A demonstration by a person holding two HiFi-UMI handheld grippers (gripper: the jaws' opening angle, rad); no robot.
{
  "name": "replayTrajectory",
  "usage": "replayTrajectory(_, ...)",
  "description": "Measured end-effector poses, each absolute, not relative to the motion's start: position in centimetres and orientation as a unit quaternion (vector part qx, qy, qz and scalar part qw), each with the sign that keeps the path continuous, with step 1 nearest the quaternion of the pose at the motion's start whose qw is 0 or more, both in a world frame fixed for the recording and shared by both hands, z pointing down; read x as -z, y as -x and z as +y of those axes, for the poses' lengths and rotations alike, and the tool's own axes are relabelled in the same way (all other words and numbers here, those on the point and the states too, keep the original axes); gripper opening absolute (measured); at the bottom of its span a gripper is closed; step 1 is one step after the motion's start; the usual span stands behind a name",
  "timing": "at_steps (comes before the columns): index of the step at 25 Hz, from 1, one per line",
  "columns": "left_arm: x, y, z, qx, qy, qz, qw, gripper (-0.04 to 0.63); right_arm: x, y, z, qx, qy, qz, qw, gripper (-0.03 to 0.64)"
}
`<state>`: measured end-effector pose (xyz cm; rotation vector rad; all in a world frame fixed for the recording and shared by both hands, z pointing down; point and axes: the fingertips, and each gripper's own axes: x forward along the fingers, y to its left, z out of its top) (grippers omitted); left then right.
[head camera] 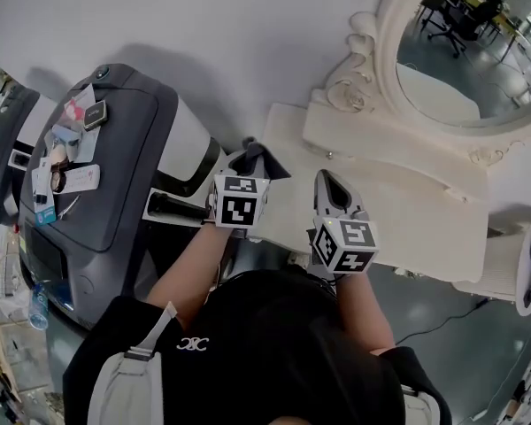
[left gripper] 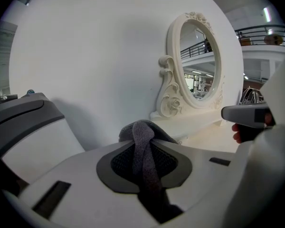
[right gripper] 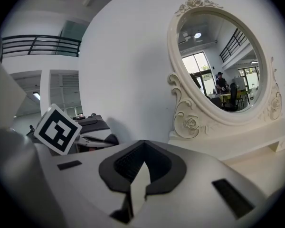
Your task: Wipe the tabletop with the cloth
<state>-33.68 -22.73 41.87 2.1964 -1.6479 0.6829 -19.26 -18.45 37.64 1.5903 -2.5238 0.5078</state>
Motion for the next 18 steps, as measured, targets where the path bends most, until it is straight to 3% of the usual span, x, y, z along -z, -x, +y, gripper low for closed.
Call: replayTrajectory(18,-46.5,33.6,-34.3,-0.319,-0.730,-0.586,0.152,0.061,-38.5,14.7,-25.1,-0.184,-0.523,-0.828,0.085,0.003)
